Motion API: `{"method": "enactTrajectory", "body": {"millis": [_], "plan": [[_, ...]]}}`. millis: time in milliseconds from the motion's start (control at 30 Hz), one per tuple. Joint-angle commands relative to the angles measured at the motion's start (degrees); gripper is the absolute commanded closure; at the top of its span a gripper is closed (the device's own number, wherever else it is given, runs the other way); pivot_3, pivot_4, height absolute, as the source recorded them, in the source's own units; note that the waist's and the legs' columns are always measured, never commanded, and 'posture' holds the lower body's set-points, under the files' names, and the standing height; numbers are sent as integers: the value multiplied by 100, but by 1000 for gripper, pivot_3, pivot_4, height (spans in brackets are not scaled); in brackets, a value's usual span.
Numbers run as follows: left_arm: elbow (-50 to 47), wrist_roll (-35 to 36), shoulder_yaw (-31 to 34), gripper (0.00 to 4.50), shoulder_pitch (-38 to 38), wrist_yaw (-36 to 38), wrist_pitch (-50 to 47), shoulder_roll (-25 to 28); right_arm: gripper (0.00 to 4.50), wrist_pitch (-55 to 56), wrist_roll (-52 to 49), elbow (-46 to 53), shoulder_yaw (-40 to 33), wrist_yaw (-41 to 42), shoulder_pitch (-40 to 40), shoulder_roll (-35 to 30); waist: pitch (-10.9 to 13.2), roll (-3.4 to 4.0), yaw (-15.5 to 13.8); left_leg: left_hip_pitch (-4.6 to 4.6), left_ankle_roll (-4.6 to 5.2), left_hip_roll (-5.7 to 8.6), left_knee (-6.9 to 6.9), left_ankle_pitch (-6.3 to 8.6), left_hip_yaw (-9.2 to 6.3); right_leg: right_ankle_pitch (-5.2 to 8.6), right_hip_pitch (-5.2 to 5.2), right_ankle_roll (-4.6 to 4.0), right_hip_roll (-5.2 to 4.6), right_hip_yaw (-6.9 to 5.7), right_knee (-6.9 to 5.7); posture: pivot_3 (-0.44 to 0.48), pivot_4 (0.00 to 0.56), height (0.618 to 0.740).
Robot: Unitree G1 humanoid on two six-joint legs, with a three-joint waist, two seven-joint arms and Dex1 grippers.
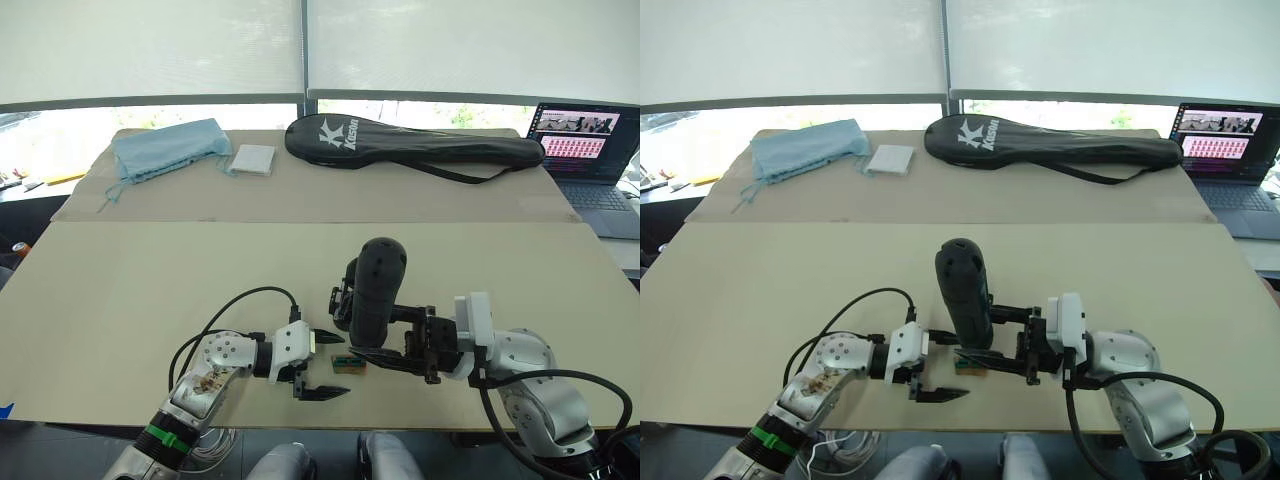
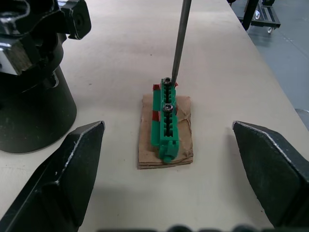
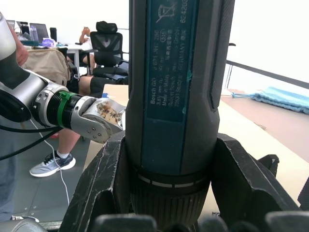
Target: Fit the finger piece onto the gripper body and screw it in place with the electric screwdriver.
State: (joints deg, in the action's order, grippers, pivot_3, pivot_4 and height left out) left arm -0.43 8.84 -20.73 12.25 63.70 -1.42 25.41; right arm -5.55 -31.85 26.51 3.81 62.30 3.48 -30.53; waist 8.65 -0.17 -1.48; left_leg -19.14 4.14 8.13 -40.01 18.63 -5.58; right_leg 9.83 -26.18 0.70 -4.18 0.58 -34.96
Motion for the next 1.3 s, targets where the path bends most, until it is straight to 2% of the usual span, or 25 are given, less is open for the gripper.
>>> {"method": "enactTrajectory", "body": {"millis": [33, 1300], "plan": [[95, -22, -67, 0, -36, 8, -64, 6, 2583, 174, -27, 111, -34, 8, 130, 22, 0, 0, 1, 0, 0, 0, 0, 0, 0, 0, 0, 0, 0, 0, 0, 0, 150, 740], [86, 11, -40, 0, -114, -54, -80, 10, 2583, 24, -259, 180, -155, 72, 95, -31, 0, 0, 5, 0, 0, 0, 0, 0, 0, 0, 0, 0, 0, 0, 0, 0, 150, 740]]}}
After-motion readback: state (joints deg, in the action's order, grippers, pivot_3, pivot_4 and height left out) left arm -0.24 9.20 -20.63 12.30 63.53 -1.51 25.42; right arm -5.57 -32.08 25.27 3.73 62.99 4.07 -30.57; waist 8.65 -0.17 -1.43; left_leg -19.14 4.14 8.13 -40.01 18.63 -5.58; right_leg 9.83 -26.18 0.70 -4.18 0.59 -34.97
